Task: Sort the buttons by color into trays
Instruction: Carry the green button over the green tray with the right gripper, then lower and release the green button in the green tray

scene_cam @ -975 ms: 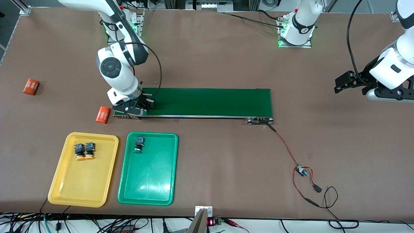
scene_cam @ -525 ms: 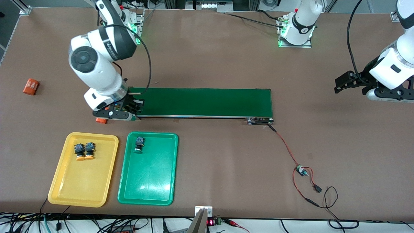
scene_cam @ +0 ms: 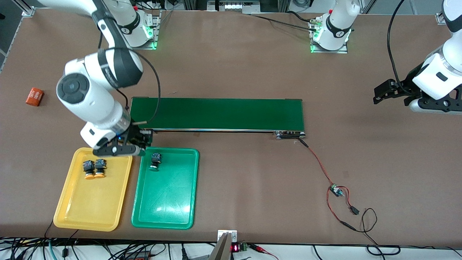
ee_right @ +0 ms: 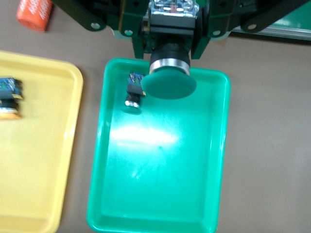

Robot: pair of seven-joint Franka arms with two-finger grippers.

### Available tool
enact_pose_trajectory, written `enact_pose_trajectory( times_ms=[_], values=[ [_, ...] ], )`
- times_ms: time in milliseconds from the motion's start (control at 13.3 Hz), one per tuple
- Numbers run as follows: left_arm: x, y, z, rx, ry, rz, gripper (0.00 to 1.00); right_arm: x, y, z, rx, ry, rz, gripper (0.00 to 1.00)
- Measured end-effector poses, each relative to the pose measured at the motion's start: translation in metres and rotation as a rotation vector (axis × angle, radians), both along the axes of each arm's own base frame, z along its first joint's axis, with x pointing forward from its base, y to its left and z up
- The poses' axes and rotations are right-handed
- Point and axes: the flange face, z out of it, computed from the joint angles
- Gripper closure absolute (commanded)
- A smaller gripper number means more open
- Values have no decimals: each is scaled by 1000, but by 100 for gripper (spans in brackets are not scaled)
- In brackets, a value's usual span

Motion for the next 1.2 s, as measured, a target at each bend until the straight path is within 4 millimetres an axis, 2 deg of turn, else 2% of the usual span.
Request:
enact_pose_trajectory(
  times_ms=[150,375,600,825,900,975,1050,1125,1199],
  values=[
    [0,0,0,0,0,0,0,21,6,-27,12,-4,22,81],
    [0,0,0,0,0,0,0,41,13,-80,33,-47,44,81],
    [0,0,0,0,0,0,0,48,15,-133,13,-65,50,81],
    [0,0,0,0,0,0,0,46,22,-169,2,-53,60,78],
    [0,0,0,0,0,0,0,46,22,-177,1,-56,60,72],
    [0,0,0,0,-1,0,0,47,22,-182,3,-64,60,42],
    [0,0,1,0,-2,0,0,48,22,-185,5,-72,59,21],
    [0,0,1,0,-2,1,0,48,23,-187,7,-76,59,8],
    [0,0,0,0,-2,0,0,48,24,-187,8,-78,61,4]
  ],
)
